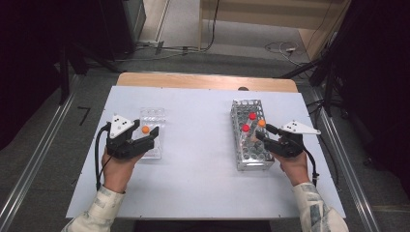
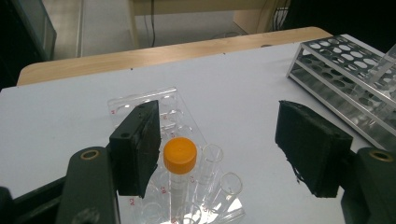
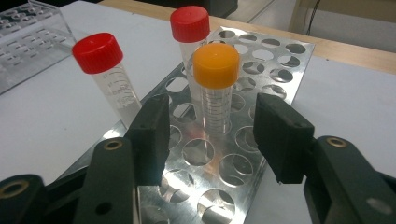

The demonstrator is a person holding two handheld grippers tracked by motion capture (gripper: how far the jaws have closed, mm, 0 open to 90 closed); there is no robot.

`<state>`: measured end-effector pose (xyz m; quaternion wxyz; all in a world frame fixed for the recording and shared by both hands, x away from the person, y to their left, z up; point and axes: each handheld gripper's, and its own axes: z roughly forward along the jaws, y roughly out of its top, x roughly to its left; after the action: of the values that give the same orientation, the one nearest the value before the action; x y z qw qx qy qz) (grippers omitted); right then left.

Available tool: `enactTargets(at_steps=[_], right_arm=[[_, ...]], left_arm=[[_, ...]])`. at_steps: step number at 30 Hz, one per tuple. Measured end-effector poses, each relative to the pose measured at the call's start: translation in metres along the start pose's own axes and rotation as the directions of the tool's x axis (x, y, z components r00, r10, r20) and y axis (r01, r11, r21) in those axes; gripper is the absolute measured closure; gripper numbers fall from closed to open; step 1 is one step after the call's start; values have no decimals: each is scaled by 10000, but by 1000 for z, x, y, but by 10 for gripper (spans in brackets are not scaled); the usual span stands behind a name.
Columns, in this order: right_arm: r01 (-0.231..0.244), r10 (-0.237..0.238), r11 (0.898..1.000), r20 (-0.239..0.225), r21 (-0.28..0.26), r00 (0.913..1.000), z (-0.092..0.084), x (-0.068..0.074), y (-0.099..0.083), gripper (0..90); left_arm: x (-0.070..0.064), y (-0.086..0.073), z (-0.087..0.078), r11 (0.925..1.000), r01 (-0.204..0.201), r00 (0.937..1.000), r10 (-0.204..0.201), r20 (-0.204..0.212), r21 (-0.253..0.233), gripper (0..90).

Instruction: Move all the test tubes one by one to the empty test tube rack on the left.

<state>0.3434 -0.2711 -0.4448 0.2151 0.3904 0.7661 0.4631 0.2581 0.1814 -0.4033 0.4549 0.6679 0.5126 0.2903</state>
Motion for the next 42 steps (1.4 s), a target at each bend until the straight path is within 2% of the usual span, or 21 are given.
enactTargets(at_steps=[7, 21, 28, 31, 42], right_arm=[[361, -361, 9993, 4, -77, 9993, 11, -1, 0, 552], [321, -320, 9994, -68, 109, 9995, 21, -6, -3, 659], [400, -399, 9992, -77, 14, 9992, 21, -6, -3, 712], [296, -296, 9994, -44, -175, 9996, 17, -6, -1, 713], [752, -730, 9935, 282, -860, 9969, -13, 7, 29, 713]], left_arm=[[1, -1, 0, 10000, 20, 10000, -20, 0, 4, 314], [0, -1, 1, 10000, 26, 10000, -26, 13, 3, 316], [0, -1, 1, 10000, 18, 10000, -18, 17, 17, 316], [1, -1, 0, 10000, 34, 10000, -34, 10, 21, 316], [1, -1, -1, 10000, 53, 10000, -53, -9, 6, 315]])
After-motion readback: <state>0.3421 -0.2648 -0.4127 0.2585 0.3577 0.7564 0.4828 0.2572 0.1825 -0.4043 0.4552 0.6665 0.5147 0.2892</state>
